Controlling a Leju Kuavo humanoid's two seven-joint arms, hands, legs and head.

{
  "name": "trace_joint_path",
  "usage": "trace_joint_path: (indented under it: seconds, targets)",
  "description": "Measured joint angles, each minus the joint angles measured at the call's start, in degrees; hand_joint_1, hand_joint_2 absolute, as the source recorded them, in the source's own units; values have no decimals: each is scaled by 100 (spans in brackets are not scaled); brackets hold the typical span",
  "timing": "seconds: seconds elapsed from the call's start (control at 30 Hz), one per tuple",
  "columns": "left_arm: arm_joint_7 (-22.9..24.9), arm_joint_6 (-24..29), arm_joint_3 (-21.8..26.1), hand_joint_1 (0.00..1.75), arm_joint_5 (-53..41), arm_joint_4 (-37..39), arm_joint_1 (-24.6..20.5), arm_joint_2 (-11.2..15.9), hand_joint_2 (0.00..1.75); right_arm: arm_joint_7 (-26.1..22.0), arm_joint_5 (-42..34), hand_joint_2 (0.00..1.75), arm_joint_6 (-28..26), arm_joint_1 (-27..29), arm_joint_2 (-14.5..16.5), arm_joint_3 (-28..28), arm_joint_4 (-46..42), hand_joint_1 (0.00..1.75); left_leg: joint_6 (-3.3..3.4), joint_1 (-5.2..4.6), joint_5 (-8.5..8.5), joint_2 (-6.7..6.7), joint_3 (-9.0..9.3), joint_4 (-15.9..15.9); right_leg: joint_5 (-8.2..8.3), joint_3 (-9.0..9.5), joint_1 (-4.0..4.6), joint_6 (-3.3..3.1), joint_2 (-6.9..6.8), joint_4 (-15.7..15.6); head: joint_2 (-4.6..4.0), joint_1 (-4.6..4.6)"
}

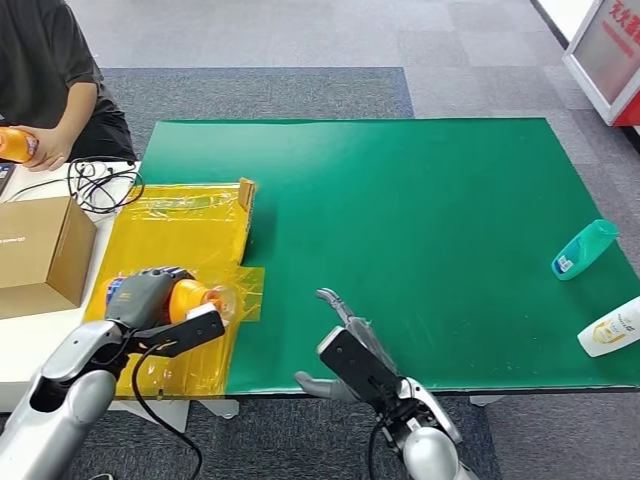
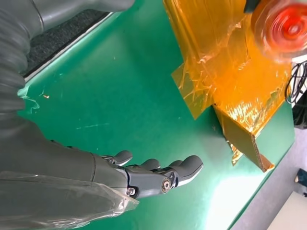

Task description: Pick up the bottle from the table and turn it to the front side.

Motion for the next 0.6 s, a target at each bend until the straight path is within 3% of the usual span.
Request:
trace_joint_path:
  seconds: [0.07,0.13,0.2,0.27,0.6]
  targets:
    - [-1,9,-15,169,-84,93,-44,-59,175,0,-5,175,2,-1,0,11,7,0,0,0,0,0,0,0,0,0,0,0,0,0,0,0]
    - [-1,27,-36,132,-171,214,-99,-134,175,0,-16,175,4,-11,0,28,23,0,0,-1,0,0,-1,0,0,0,0,0,-1,0,0,1]
    - [-4,48,-54,50,-217,337,-152,-209,175,0,-22,175,7,-20,0,64,41,0,0,-1,0,0,-1,0,0,0,-1,0,-1,0,0,1]
    - [-7,69,-68,0,-234,415,-184,-274,175,0,-22,175,8,-23,0,98,47,0,0,-1,0,1,-1,0,0,0,-1,0,0,0,0,0]
    - [97,194,133,0,-412,735,-225,-721,175,20,-105,175,6,-24,0,141,53,0,0,0,0,0,-1,0,0,0,-1,0,0,0,0,-1]
